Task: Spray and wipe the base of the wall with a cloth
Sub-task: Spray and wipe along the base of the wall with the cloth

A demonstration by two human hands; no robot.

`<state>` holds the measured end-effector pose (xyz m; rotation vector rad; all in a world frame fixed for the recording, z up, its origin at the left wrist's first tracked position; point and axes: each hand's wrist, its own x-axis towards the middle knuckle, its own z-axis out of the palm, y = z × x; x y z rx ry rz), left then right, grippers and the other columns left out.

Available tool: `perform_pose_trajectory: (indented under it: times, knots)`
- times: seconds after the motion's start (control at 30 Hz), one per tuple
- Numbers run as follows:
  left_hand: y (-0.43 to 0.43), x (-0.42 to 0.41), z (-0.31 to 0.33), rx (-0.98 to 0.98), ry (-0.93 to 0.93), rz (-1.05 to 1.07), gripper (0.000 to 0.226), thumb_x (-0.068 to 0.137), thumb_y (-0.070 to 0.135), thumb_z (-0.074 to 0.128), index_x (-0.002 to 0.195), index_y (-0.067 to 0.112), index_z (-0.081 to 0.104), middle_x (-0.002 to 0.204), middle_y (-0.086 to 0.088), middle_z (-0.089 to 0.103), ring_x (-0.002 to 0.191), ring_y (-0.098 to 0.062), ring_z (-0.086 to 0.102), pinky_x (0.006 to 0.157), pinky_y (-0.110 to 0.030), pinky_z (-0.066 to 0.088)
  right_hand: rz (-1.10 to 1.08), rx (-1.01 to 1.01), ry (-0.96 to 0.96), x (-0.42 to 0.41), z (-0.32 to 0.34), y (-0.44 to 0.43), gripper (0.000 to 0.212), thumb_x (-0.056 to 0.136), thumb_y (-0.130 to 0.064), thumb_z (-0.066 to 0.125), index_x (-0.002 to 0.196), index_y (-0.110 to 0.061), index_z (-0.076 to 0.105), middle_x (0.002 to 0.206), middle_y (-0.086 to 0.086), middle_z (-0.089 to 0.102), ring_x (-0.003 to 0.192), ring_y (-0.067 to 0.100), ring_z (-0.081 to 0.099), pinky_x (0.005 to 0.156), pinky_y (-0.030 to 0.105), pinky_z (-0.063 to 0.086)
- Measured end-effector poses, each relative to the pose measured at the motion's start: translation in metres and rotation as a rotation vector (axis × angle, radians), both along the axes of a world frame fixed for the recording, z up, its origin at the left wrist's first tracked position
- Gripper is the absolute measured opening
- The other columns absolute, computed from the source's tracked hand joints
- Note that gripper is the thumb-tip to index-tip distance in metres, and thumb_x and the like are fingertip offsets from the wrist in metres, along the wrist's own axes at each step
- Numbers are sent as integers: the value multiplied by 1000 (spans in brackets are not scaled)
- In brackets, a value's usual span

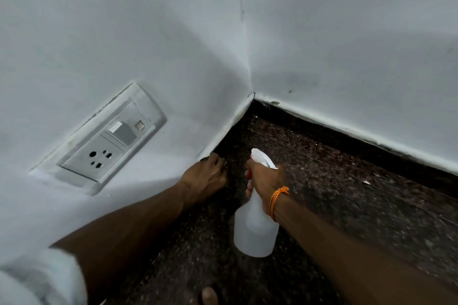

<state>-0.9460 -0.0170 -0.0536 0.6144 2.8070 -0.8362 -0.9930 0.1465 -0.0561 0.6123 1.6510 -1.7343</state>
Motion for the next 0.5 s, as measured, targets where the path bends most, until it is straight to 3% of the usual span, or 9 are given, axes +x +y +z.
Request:
perform_pose_trajectory:
  times: [0.1, 0.17, 0.27, 0.4, 0.47, 0.5]
  knots:
    - [9, -29, 2, -102, -24, -21, 5, 68, 21, 70, 64, 19, 71, 70, -3, 65, 70, -22, 61, 50, -25, 41, -8, 5, 15, 0, -8, 6, 25, 87, -21, 71, 95, 2, 70, 54, 9, 56, 40, 17, 50, 40, 23, 46]
    - [18, -54, 6, -106, -21, -14, 7, 71, 28, 73, 72, 21, 74, 79, 0, 69, 79, -20, 63, 56, -24, 44, -17, 16, 19, -2, -12, 10, 35, 84, -20, 72, 109, 5, 68, 50, 10, 56, 38, 17, 50, 41, 24, 46]
    - [33, -80, 5, -87, -6, 65, 22, 89, 21, 53, 98, 15, 72, 104, -9, 67, 103, -29, 58, 71, -30, 49, -16, 23, 20, -5, -12, 16, 39, 83, -24, 73, 111, 3, 69, 50, 11, 58, 40, 20, 53, 43, 26, 48]
    - [35, -65, -19, -230, -80, 118, 38, 95, 3, 32, 120, -6, 59, 123, -34, 52, 116, -45, 47, 87, -43, 46, -26, 27, 30, -9, -14, 22, 34, 83, -21, 72, 106, 4, 69, 46, 10, 58, 38, 21, 53, 45, 27, 49]
    - [27, -50, -23, -201, -134, 53, 40, 90, 1, 31, 111, -5, 65, 113, -31, 59, 108, -42, 53, 78, -40, 49, -3, 46, 49, -13, -18, 25, 39, 81, -22, 71, 107, 6, 67, 45, 10, 57, 37, 22, 53, 46, 28, 49]
    - [25, -50, -19, -209, -138, 72, 43, 83, 3, 32, 94, 0, 73, 97, -24, 66, 94, -38, 59, 67, -35, 50, 5, 54, 57, -14, -19, 26, 41, 81, -23, 71, 108, 8, 66, 45, 11, 58, 37, 22, 54, 46, 28, 49]
